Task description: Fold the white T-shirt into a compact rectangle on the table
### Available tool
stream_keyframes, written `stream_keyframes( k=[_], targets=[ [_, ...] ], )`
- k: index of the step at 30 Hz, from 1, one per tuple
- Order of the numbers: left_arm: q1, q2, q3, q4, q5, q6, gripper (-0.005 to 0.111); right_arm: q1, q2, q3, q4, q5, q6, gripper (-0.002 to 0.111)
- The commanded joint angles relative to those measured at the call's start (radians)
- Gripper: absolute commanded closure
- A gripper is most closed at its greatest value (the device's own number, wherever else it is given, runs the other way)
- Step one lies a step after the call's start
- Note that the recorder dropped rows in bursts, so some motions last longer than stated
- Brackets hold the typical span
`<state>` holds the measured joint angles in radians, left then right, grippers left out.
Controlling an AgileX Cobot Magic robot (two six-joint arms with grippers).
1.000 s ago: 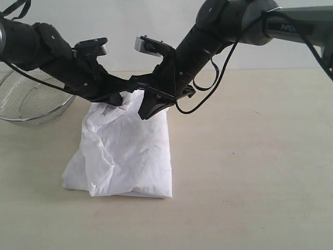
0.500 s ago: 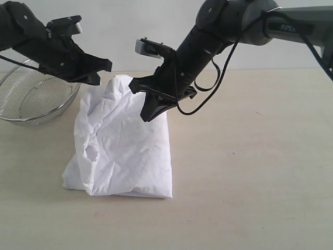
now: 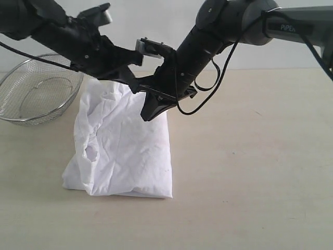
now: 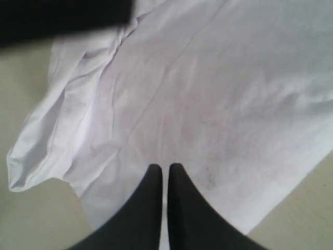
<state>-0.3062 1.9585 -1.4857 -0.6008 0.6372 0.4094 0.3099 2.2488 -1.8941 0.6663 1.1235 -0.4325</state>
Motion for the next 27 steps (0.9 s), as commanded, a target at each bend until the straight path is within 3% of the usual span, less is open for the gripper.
stream_keyframes(
  k=[1,17,27],
  targets=[
    [-0.041,0.057,-0.004,-0.015,-0.099,-0.003,0.102,0.001,-0.003,-0.003,-0.002,0.003,-0.006,0.108],
    [0.036,0.150,-0.004,0.015,-0.186,-0.043,0.102,0.001,-0.003,-0.003,-0.002,0.025,-0.010,0.108],
    [0.097,0.125,-0.004,0.418,-0.136,-0.316,0.102,0.001,-0.003,-0.003,-0.033,0.032,-0.010,0.108]
  ],
)
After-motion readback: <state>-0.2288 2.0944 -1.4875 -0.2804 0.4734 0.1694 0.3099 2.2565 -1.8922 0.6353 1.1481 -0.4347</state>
